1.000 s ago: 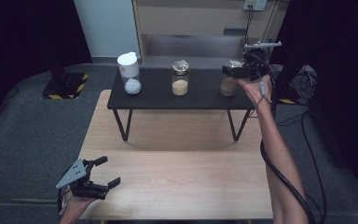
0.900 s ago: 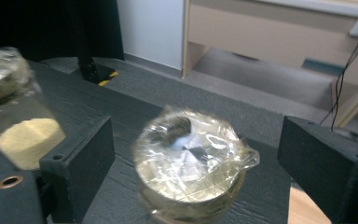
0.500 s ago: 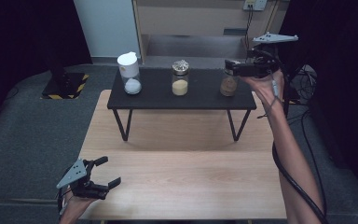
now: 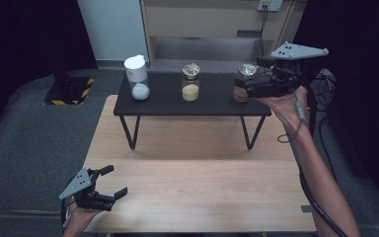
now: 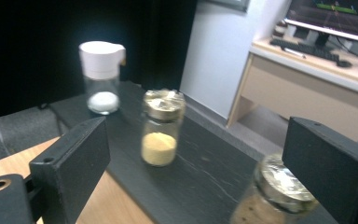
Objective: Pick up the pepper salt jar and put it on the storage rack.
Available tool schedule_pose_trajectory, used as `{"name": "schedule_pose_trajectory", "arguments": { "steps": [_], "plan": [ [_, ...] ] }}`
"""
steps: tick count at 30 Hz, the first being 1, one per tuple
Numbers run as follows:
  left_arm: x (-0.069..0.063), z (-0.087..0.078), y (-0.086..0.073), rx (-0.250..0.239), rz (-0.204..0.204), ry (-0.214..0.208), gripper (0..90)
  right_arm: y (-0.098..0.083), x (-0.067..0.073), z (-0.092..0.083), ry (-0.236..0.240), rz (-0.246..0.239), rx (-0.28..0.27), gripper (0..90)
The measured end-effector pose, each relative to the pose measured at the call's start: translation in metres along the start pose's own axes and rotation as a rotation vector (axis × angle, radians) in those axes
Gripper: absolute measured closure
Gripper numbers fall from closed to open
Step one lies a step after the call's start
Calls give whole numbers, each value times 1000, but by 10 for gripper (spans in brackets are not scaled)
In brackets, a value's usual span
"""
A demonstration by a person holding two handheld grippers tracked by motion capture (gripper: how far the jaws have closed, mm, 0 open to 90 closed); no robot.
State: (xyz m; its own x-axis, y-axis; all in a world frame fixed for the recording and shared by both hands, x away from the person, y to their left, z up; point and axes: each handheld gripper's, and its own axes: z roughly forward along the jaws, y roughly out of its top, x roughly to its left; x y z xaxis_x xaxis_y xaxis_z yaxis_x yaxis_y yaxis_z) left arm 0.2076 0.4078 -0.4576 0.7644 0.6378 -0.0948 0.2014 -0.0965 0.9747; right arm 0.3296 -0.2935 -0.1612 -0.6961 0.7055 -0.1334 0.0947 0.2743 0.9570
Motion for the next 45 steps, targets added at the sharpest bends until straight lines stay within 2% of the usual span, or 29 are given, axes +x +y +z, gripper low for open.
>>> {"name": "schedule_pose_trajectory", "arguments": {
  "steps": [4, 11, 13, 21, 28, 39, 42, 45],
  "plan": [
    [0, 0, 0, 0, 2, -1, 7, -12, 11, -10, 48, -19, -22, 81],
    [0, 0, 0, 1, 3, -3, 7, -40, 25, -24, 114, -22, -42, 85],
    [0, 0, 0, 0, 2, -3, 7, -47, 30, -27, 119, -32, -44, 87],
    [0, 0, 1, 3, 5, -3, 7, -78, 43, -38, 160, -21, -58, 88],
    [0, 0, 0, 1, 7, -4, 7, -110, 55, -46, 164, -9, -65, 89],
    [0, 0, 0, -4, 7, -4, 7, -132, 67, -50, 165, -10, -69, 89],
    [0, 0, 0, -5, 7, -5, 7, -138, 73, -50, 154, -20, -62, 89],
    [0, 1, 0, -4, 7, -6, 7, -146, 76, -50, 151, -9, -57, 89]
  ]
}}
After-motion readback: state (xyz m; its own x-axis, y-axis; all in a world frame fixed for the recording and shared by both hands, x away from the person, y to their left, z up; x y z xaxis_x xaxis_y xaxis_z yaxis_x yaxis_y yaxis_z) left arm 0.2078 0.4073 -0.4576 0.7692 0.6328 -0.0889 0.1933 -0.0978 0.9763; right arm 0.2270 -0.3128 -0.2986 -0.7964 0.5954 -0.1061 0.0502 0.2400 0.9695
